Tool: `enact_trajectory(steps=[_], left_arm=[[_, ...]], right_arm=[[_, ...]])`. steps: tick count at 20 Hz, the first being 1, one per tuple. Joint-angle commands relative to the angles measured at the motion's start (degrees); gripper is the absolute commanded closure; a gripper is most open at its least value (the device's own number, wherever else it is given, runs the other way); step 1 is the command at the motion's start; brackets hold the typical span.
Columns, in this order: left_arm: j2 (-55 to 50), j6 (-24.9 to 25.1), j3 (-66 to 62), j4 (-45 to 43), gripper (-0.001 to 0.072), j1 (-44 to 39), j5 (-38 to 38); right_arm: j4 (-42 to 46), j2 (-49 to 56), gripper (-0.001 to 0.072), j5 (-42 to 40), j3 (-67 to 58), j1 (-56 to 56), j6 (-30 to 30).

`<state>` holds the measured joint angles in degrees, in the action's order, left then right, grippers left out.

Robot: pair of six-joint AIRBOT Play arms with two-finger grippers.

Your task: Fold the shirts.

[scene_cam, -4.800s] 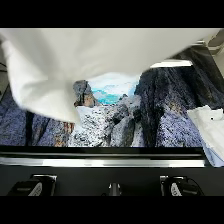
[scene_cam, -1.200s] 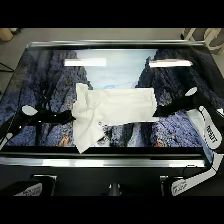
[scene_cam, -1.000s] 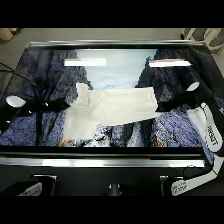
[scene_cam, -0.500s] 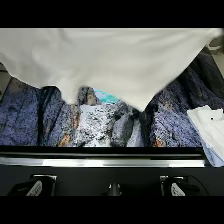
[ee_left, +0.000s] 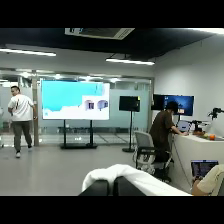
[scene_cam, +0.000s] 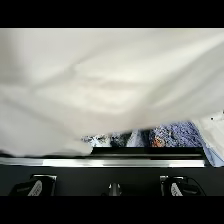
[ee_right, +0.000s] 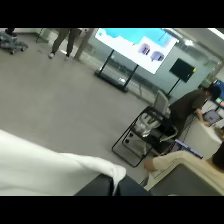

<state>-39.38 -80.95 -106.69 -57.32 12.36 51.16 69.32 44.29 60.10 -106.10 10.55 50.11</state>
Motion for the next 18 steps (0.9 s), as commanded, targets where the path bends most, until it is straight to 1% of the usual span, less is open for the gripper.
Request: enact_trajectory(steps=[1, 3, 4, 5, 6, 8, 10, 12, 15, 18], left_arm=[[-1.7, -5.2, -0.3, -5.5, 0.0682, 0.1, 6.8], [-5.4, -5.2, 0.0, -8.2, 0.0682, 0.1, 15.0], [-7.6, -5.2, 1.0, -8.1, 0.0682, 0.0, 18.4], [-10.1, -5.1, 3.2, -7.5, 0.0681, -0.1, 20.8], [-12.6, -4.5, 6.8, -7.3, 0.0681, -0.9, 21.6], [-17.4, -2.0, 16.3, -7.5, 0.0681, -2.8, 19.5], [-23.1, -1.5, 25.8, -7.5, 0.0681, -3.7, 15.1], [-29.7, 0.5, 31.9, -7.4, 0.0680, -4.8, 9.3], [-40.9, 0.6, 32.2, -7.4, 0.0680, -6.2, 4.5], [-48.9, 0.6, 29.9, -6.5, 0.0679, -6.7, -1.3]], right_arm=[[1.4, 3.1, 0.0697, 11.2, -0.1, 0.0, 3.4], [3.7, 8.8, 0.0698, 21.0, -0.1, 0.0, 3.3], [5.0, 12.5, 0.0698, 25.6, -0.1, 0.0, 3.0], [5.4, 16.9, 0.0698, 27.8, 0.6, -0.1, 3.0], [5.3, 21.2, 0.0698, 28.8, 1.8, -0.1, 3.0], [5.0, 30.6, 0.0698, 29.3, 5.5, -0.1, 3.2], [4.3, 40.6, 0.0698, 26.8, 8.3, -0.1, 4.3], [-0.1, 49.6, 0.0698, 19.8, 8.2, -0.1, 4.2], [-6.4, 58.7, 0.0697, 10.0, 8.2, -0.1, 4.3], [-7.8, 61.9, 0.0697, -0.4, 8.2, -0.1, 4.1]])
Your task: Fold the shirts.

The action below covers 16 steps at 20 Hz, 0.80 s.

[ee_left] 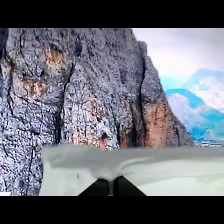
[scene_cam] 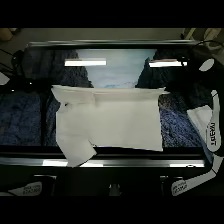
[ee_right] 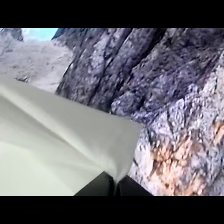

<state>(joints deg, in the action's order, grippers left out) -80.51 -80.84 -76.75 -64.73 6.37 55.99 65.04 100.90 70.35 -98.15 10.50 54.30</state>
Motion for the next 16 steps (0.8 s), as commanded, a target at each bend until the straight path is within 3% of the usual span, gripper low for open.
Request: enact_trajectory(steps=[1, 4, 7, 11, 13, 15, 16], left_arm=[[-9.8, 0.5, -1.1, 2.3, 0.0679, -0.7, -8.2], [-13.8, 0.5, -5.1, 7.4, 0.0679, -0.8, -15.7], [-16.4, 0.5, -9.1, 8.2, 0.0680, -0.8, -17.9], [-18.8, 0.5, -9.2, 8.4, 0.0680, -0.9, -14.0], [-17.5, 4.1, -9.5, 8.4, 0.0680, -0.4, -11.5], [-15.0, 10.1, -10.5, 7.2, 0.0679, 0.2, -4.8], [-14.1, 10.6, -10.8, 5.9, 0.0679, 0.4, -0.6]], right_arm=[[-3.6, 5.4, 0.0697, -14.7, 0.2, -0.1, -0.4], [-3.6, 5.4, 0.0697, -24.3, 0.2, -0.1, -1.2], [-3.5, 5.6, 0.0697, -25.7, 0.2, -0.1, -2.3], [-4.0, 6.1, 0.0697, -22.0, 0.2, -0.1, -1.6], [-4.2, 5.0, 0.0697, -17.3, 0.2, 0.0, -1.7], [-0.2, 2.7, 0.0697, -10.5, 0.2, 0.0, -2.1], [2.1, 1.9, 0.0697, -6.8, 0.2, 0.0, -1.9]])
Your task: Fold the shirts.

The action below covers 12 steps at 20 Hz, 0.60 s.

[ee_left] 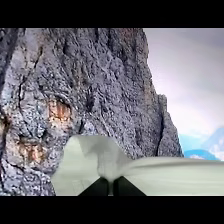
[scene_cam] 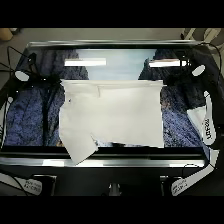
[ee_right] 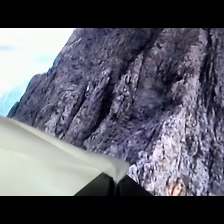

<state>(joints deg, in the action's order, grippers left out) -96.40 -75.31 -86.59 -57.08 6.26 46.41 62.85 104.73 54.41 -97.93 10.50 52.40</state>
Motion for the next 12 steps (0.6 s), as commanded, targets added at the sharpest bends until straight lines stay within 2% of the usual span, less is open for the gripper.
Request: enact_trajectory(steps=[1, 3, 5, 7, 12], left_arm=[[2.2, 5.0, -0.9, -3.6, 0.0679, 0.8, 13.3], [1.7, 4.3, -0.5, -8.0, 0.0680, 0.9, 21.3], [0.7, 1.3, 1.3, -12.0, 0.0680, 0.9, 25.8], [-0.6, -0.5, 2.9, -13.9, 0.0680, 0.9, 28.3], [-1.7, -5.0, 3.2, -13.9, 0.0680, 0.9, 28.2]], right_arm=[[5.6, -2.1, 0.0697, 13.6, 0.0, 0.0, 1.2], [5.9, -1.2, 0.0697, 26.0, 0.2, -0.1, 3.1], [6.6, -0.4, 0.0697, 32.0, 2.2, -1.0, 2.6], [6.8, -0.2, 0.0697, 32.7, 5.0, -1.7, 3.0], [7.3, 0.2, 0.0697, 32.9, 8.7, -3.2, 5.9]])
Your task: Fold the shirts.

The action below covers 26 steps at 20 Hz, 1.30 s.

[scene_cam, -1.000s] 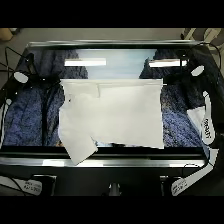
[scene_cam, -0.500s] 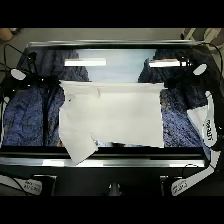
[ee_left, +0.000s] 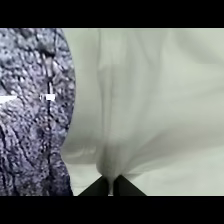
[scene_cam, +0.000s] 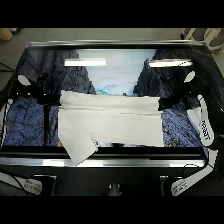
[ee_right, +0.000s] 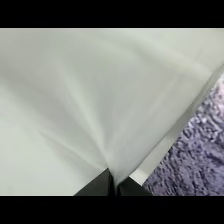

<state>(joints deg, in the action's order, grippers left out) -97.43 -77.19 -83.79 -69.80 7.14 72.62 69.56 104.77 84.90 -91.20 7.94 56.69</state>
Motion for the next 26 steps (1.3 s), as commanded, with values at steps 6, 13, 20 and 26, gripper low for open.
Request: enact_trajectory(steps=[6, 13, 20, 26], left_arm=[[0.5, -4.0, -3.8, -0.5, 0.0195, 2.5, 10.5], [20.2, -3.4, 29.0, 3.4, 0.0263, 8.1, 5.0], [32.4, 2.3, 51.4, 8.1, 0.0260, 8.1, -0.1], [32.4, 2.2, 53.9, 10.8, 0.0261, 7.1, -4.6]], right_arm=[[0.9, -2.9, 0.0148, 7.7, 0.2, 1.9, -0.6], [6.3, -19.9, 0.0186, -1.2, 24.8, 8.7, -0.7], [6.1, -25.0, 0.0226, -3.1, 35.9, 8.7, -3.8], [6.0, -25.0, 0.0225, -3.4, 36.0, 8.7, -3.9]])
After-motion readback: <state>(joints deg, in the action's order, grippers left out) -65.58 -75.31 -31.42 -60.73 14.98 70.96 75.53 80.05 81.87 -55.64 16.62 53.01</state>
